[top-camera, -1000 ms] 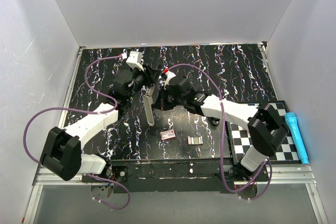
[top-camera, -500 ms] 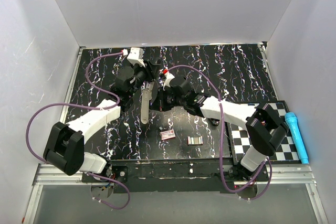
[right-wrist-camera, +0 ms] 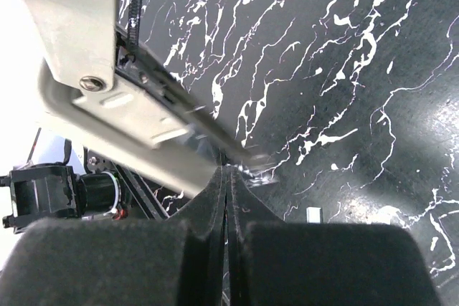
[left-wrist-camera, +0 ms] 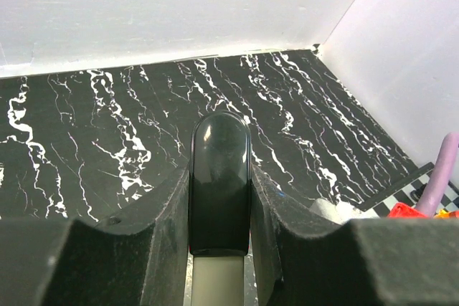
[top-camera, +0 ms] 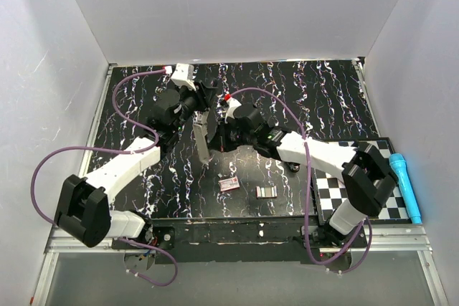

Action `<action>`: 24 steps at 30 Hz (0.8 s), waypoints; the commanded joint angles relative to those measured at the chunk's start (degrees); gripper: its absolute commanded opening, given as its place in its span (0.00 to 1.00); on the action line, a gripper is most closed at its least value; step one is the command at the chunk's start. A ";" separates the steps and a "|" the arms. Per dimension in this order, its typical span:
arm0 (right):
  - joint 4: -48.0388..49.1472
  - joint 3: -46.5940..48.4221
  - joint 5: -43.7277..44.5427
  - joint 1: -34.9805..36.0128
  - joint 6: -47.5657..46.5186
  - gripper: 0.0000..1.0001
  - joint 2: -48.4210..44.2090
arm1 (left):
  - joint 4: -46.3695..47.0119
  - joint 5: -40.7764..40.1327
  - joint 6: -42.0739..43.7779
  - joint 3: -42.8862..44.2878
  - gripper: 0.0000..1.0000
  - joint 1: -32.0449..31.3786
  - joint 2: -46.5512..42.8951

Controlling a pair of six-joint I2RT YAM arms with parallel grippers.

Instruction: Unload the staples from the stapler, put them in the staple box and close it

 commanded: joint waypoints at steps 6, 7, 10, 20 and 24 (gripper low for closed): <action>-5.86 -1.48 6.34 0.70 -4.21 0.01 -9.36 | -3.47 0.45 -0.96 2.94 0.00 0.14 -11.66; -6.75 -1.74 7.74 0.79 -4.83 0.01 -10.50 | -4.17 0.45 -0.96 2.86 0.00 0.14 -12.62; -9.38 -2.18 9.95 0.88 -6.23 0.01 -13.75 | -5.84 2.03 -0.79 2.94 0.00 0.14 -15.26; -15.54 -5.34 15.14 0.79 -6.42 0.01 -22.81 | -9.89 1.50 -0.96 2.51 0.00 0.14 -24.75; -15.98 -6.49 14.26 0.79 -5.19 0.01 -24.30 | -11.56 2.64 -1.75 2.33 0.00 0.14 -27.57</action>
